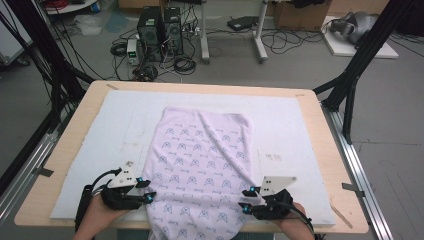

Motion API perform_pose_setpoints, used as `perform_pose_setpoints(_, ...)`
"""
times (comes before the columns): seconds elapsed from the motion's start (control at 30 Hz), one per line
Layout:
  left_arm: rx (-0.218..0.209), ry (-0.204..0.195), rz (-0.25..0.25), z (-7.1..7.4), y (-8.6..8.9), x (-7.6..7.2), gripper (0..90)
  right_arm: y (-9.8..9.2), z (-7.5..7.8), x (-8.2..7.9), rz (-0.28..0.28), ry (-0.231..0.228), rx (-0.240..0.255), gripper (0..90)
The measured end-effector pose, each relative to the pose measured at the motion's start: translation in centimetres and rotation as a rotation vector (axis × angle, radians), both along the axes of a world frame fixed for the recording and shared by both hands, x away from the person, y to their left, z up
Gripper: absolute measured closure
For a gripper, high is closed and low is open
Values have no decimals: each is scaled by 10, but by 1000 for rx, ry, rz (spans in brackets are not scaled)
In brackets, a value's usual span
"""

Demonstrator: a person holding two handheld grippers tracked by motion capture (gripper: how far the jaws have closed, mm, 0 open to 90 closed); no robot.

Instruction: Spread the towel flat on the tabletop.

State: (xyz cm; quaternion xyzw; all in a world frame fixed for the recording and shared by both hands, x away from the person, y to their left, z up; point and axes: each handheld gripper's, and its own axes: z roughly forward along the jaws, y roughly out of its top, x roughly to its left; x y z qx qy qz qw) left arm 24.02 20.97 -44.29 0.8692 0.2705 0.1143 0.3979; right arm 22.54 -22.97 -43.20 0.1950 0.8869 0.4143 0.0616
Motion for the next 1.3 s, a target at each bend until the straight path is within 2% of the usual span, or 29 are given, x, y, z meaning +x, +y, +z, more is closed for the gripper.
perform_pose_setpoints(0.03,11,-21,3,0,-1,-1,600,3,-4,-2,7,15,-23,605)
perform_pose_setpoints(0.1,22,-31,-10,1,-4,0,739,8,-11,-2,17,16,-62,687)
perform_pose_setpoints(0.17,23,-36,-11,2,-6,1,818,9,-12,-1,12,20,-46,830)
perform_pose_setpoints(0.2,21,-35,-11,3,-6,1,831,10,-12,0,16,15,-52,851)
perform_pose_setpoints(0.27,9,-47,-6,7,-7,2,839,13,-8,1,23,1,-56,860)
perform_pose_setpoints(0.4,-22,-68,32,18,-6,8,840,17,9,7,12,-42,-25,863)
perform_pose_setpoints(0.47,-24,-78,54,21,-6,13,841,23,18,13,11,-70,-29,863)
perform_pose_setpoints(0.53,-26,-81,65,21,-7,16,841,34,24,21,14,-79,-45,863)
perform_pose_setpoints(0.67,-29,-63,90,17,-11,25,842,59,17,41,30,-55,-96,862)
perform_pose_setpoints(0.8,-8,-42,68,9,-19,28,831,79,0,56,46,-26,-170,860)
perform_pose_setpoints(0.87,-16,-42,67,9,-18,28,797,77,0,57,44,-14,-146,843)
perform_pose_setpoints(0.97,-46,-41,80,14,-12,26,707,67,6,52,31,-28,-100,762)
perform_pose_setpoints(1.07,-53,-55,94,18,-6,21,654,49,17,39,2,-61,-27,728)
perform_pose_setpoints(1.13,-60,-57,105,19,-1,18,622,37,19,30,-12,-65,1,719)
perform_pose_setpoints(1.23,-60,-55,118,18,6,15,608,27,17,17,-21,-59,-1,685)
perform_pose_setpoints(1.3,-54,-51,120,17,7,15,602,25,9,8,-20,-26,-19,659)
